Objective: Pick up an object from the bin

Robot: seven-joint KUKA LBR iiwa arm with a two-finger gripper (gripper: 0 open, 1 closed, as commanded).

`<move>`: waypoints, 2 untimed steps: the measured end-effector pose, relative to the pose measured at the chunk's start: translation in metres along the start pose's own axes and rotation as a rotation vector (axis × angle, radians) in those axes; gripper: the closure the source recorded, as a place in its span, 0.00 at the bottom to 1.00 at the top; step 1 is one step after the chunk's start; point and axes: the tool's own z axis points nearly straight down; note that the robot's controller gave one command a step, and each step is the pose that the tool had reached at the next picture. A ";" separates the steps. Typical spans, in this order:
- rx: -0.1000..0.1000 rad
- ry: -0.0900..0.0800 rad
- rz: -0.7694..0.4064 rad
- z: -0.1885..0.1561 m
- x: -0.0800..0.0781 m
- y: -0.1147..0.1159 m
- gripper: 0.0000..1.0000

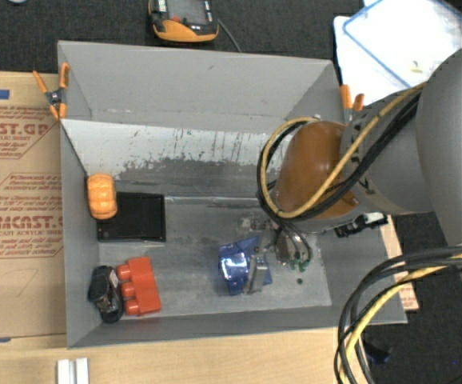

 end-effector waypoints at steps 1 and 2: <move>0.003 -0.018 0.135 0.029 -0.002 0.021 0.00; 0.002 -0.003 0.167 0.029 0.019 0.003 1.00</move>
Offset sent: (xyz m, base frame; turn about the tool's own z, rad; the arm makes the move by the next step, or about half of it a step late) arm -0.0189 0.0044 -0.0289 0.1675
